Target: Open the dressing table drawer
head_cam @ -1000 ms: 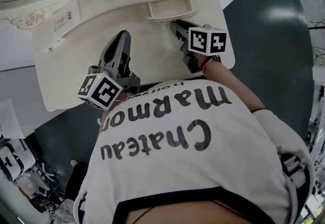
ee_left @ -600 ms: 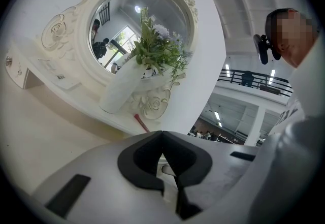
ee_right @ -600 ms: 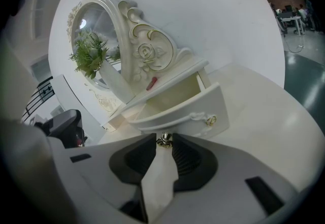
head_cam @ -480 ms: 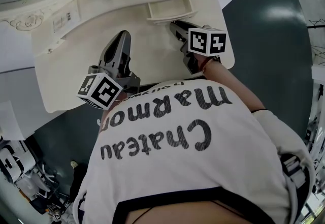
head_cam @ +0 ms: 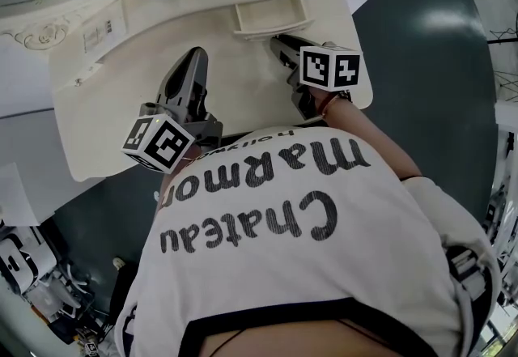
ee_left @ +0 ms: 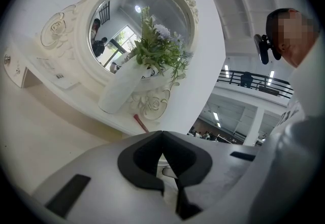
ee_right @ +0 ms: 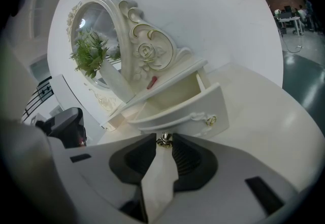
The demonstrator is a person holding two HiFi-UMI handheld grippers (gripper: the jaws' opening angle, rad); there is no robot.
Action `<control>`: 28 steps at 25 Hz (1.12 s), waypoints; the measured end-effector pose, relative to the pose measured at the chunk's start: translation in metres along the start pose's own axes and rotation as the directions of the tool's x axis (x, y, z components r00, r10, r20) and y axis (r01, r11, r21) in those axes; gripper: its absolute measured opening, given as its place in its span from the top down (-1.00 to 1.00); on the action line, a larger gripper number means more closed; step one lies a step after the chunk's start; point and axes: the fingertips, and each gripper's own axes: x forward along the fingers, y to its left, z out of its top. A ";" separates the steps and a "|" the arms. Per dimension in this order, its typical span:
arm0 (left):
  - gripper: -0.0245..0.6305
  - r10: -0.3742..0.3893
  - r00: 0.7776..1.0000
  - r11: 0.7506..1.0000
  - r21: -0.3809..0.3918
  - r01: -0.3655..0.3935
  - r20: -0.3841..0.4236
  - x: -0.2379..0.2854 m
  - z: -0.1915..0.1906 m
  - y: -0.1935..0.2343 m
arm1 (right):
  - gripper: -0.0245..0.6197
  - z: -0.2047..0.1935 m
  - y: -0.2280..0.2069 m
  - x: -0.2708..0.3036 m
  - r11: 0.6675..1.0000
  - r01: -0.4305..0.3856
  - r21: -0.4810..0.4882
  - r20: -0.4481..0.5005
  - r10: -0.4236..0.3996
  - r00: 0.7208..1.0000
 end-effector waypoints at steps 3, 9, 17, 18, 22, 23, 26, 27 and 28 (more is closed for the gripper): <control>0.85 -0.004 1.000 1.000 0.000 0.004 -0.001 0.000 0.000 0.000 | 0.59 -0.001 0.000 0.000 1.000 -0.001 0.001 0.001 0.001 1.000; 0.85 -0.006 1.000 1.000 0.002 0.006 -0.001 -0.001 0.000 0.000 | 0.59 0.002 0.001 -0.002 1.000 0.000 0.006 0.016 0.000 1.000; 0.85 0.004 1.000 1.000 0.002 -0.004 0.005 -0.003 0.000 -0.001 | 0.59 0.001 0.002 -0.002 1.000 -0.002 0.005 0.015 0.002 1.000; 0.85 0.005 1.000 1.000 0.002 -0.005 0.006 -0.004 0.000 -0.002 | 0.59 0.001 0.002 -0.003 1.000 -0.002 0.005 0.015 0.002 1.000; 0.85 0.017 1.000 1.000 0.003 -0.017 0.014 -0.006 -0.001 -0.005 | 0.59 0.001 0.001 -0.002 1.000 -0.010 0.008 0.011 0.010 1.000; 0.85 0.021 1.000 1.000 0.003 -0.021 0.016 -0.007 -0.001 -0.005 | 0.59 0.001 0.001 -0.003 1.000 -0.013 0.008 0.010 0.013 1.000; 0.85 0.037 0.999 0.999 0.002 -0.037 0.026 -0.012 -0.002 -0.007 | 0.59 0.001 0.001 -0.003 1.000 -0.020 0.009 0.003 0.020 1.000; 0.85 0.043 0.999 0.999 0.003 -0.043 0.030 -0.013 -0.001 -0.007 | 0.59 0.002 0.001 -0.003 1.000 -0.023 0.010 0.002 0.023 1.000; 0.85 0.050 0.998 0.999 0.004 -0.050 0.034 -0.015 -0.001 -0.007 | 0.59 0.002 0.001 -0.002 1.000 -0.026 0.011 0.001 0.026 1.000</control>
